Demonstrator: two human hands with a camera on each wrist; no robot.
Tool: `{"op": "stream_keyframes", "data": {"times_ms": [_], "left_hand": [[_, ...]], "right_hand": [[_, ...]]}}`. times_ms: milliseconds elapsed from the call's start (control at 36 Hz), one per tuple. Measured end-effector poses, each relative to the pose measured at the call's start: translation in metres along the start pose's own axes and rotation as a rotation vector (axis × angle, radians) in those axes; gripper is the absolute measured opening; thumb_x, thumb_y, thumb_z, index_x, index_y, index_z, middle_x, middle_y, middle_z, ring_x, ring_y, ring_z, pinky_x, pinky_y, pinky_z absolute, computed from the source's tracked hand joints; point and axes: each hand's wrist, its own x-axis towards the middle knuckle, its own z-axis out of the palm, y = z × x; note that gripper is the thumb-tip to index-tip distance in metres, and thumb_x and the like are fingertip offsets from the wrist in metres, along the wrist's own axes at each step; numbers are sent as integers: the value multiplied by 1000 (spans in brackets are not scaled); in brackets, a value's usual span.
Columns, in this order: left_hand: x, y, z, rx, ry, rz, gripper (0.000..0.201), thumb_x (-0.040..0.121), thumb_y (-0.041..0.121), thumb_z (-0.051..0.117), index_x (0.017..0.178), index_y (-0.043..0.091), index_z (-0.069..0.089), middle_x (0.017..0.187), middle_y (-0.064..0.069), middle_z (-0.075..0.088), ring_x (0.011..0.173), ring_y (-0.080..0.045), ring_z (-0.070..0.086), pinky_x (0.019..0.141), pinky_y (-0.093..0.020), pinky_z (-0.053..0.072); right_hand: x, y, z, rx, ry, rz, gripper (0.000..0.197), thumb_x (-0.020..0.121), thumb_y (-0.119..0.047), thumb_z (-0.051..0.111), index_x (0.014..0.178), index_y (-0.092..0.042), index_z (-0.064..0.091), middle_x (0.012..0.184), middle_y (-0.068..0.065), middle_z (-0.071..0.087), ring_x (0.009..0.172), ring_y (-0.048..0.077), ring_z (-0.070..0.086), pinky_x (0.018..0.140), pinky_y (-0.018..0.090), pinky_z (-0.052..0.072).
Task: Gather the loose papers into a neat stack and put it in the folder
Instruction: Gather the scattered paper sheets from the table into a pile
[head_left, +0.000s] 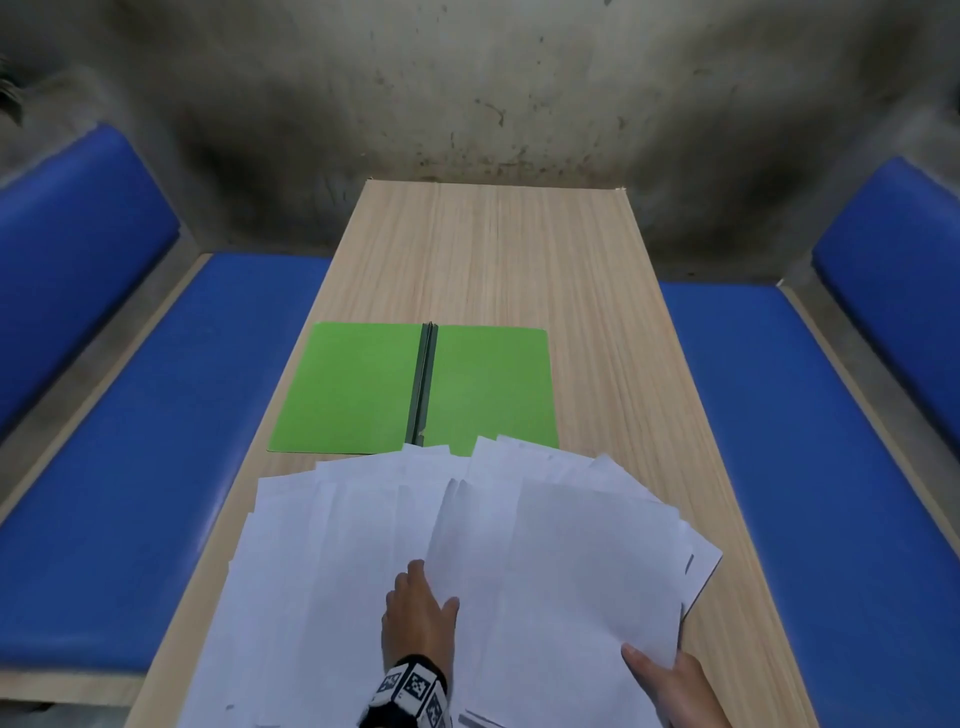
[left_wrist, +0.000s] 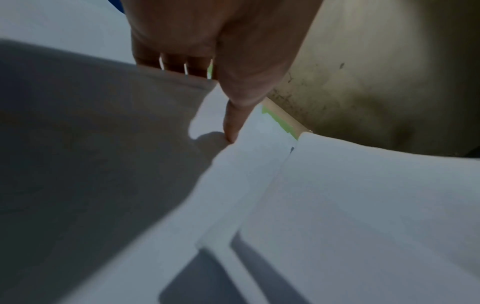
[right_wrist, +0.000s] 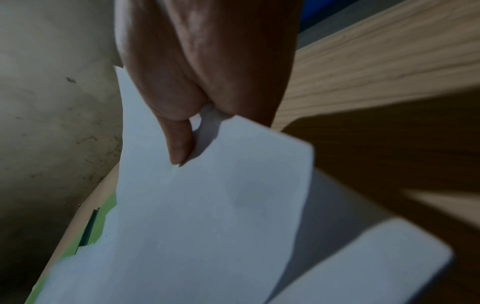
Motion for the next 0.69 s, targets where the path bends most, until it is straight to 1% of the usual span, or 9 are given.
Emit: {"op": "stream_keyframes", "data": {"times_ms": [83,139,278,333,444,528,611,639,694], "left_hand": [[0,-1,-5,-59,62,23,5,90,24,58,90,20,56,96,-1,54,90,-22,58,81,-39,53],[-1,0,-11,-61,105,1,19,89,26,62,75,24,49,93,3,49,87,-20,55,76,-36,52],[0,-4,-21,-70,156,-61,22,84,26,71,70,24,53,124,-3,54,112,-24,52,88,-38,50],[5,-7,-24,-159,149,-75,27,85,17,69,67,19,49,100,-2,58,88,-23,58,73,-37,52],[9,-7,-25,-283,125,-134,23,88,11,60,70,14,47,73,-2,58,60,-20,54,57,-32,47],[10,-9,-30,-392,132,-144,18,88,6,60,94,15,46,79,-7,65,65,-26,60,61,-31,50],[14,-17,-47,-459,125,-111,47,88,3,61,129,17,41,95,-12,66,81,-31,63,73,-32,49],[17,-22,-55,-454,119,-101,42,88,3,60,127,12,48,92,-11,65,81,-29,61,71,-31,47],[19,-28,-77,-431,90,-60,11,86,3,57,93,-2,64,77,-10,64,73,-28,59,63,-32,42]], "right_hand": [[-1,0,0,10,14,-19,14,80,3,72,77,-11,69,70,-1,72,76,20,65,69,29,48],[-1,0,0,5,20,-31,11,80,2,72,81,-8,69,72,-1,71,76,19,65,66,27,48],[-3,-2,2,4,10,-38,12,80,1,73,82,-10,70,73,-2,73,79,20,66,69,30,49],[-3,-2,3,-1,2,-34,10,80,1,72,83,-9,71,76,1,74,81,23,67,75,33,50],[-4,-4,6,10,6,-49,19,81,4,70,74,-14,68,73,0,71,73,18,64,61,23,48],[-4,-5,10,18,-3,-29,9,74,-4,77,79,-7,70,72,1,74,77,22,67,67,29,51],[-2,-2,10,-15,-7,-31,21,66,-12,80,84,-3,73,75,3,75,80,25,69,72,32,52],[-2,-2,11,-30,1,-32,20,72,-7,79,89,1,72,77,4,74,79,23,68,68,29,51],[-1,-4,12,-45,7,-31,16,81,-1,71,96,5,70,78,5,71,75,21,66,61,25,47]]}}
